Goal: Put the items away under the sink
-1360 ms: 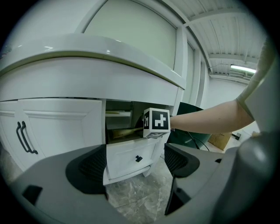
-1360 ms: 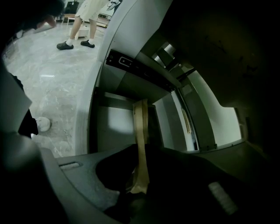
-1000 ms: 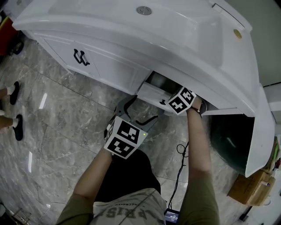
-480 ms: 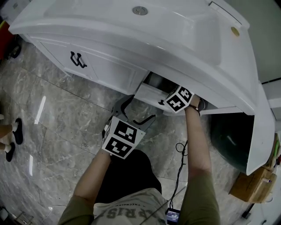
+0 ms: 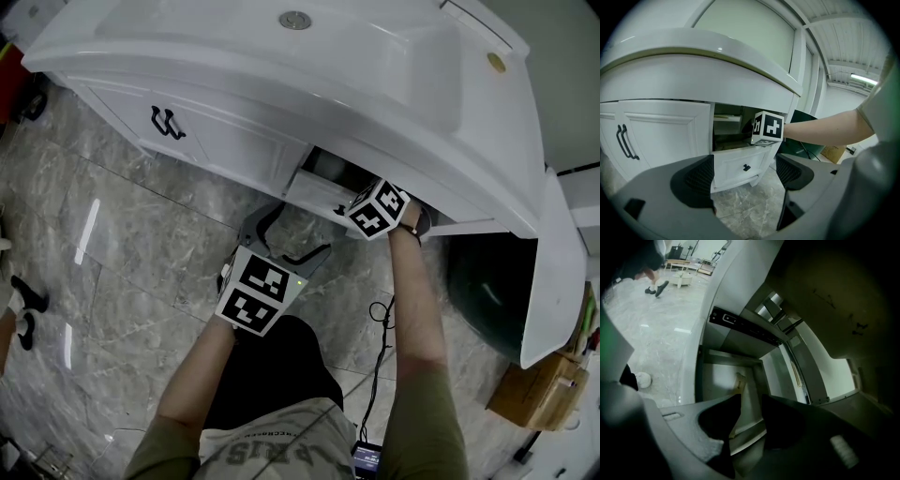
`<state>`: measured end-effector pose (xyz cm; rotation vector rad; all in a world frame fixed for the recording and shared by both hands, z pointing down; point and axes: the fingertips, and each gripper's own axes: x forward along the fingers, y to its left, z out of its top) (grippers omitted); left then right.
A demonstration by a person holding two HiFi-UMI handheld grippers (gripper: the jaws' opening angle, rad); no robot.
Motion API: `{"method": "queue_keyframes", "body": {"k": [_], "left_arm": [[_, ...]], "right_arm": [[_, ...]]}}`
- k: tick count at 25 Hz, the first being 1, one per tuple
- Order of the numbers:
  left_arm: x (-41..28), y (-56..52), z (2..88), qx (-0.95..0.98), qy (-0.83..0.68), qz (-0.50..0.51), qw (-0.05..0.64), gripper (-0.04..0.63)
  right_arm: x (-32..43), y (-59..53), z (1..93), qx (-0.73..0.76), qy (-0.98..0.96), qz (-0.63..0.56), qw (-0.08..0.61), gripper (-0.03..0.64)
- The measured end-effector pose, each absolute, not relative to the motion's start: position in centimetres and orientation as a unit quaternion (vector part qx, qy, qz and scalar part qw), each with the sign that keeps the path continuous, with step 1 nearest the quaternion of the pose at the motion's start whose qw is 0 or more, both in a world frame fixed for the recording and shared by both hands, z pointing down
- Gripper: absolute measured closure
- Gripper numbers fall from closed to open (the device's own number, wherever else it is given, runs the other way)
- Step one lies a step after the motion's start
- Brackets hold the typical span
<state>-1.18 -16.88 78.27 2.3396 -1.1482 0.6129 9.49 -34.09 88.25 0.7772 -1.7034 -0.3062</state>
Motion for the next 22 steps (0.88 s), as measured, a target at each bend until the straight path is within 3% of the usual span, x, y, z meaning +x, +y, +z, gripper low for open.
{"method": "queue_keyframes", "body": {"k": [11, 22], "left_arm": [[0.1, -12.5, 75.9, 0.839, -0.414, 0.239, 0.259, 0.197], [-0.6, -10.0, 64.9, 0.821, -0.464, 0.211, 0.257, 0.198]], "right_arm": [[10.0, -28.7, 85.5, 0.33, -0.746, -0.116, 0.566, 0.486], [8.9, -21.5, 74.2, 0.347, -0.807, -0.098, 0.468, 0.486]]}}
